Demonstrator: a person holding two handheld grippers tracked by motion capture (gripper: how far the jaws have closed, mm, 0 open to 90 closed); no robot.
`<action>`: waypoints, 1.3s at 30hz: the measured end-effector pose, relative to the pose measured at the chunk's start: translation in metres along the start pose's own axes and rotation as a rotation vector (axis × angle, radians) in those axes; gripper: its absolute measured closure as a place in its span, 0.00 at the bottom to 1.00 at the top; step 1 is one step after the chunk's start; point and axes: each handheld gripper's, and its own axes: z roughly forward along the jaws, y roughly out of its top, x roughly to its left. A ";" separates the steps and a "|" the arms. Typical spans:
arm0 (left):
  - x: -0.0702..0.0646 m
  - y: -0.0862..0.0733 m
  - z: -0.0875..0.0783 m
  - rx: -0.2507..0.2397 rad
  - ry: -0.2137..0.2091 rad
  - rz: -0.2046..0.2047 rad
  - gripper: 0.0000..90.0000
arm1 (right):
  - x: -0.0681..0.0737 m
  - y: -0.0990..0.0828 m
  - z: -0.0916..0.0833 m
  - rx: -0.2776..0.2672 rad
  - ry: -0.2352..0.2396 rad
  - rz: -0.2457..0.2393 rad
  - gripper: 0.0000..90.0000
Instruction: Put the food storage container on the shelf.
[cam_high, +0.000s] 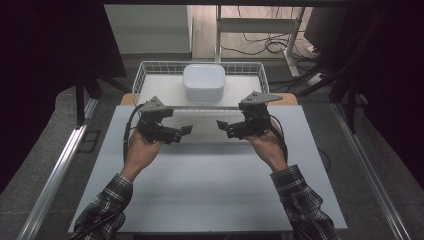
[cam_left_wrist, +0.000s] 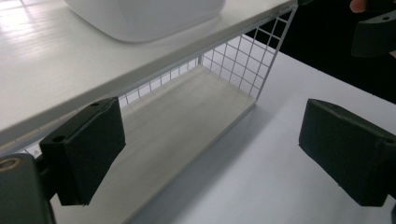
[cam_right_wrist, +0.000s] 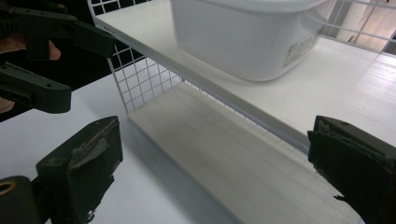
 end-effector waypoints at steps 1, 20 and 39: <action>-0.001 -0.001 0.001 0.003 -0.001 0.004 0.07 | 0.001 -0.002 0.000 0.002 -0.003 -0.005 0.03; -0.015 -0.030 -0.002 0.034 -0.064 -0.004 0.07 | 0.011 -0.032 -0.008 0.024 0.011 -0.026 0.03; -0.032 -0.070 0.004 0.058 -0.096 -0.021 0.07 | 0.026 -0.067 -0.006 0.038 0.031 -0.047 0.02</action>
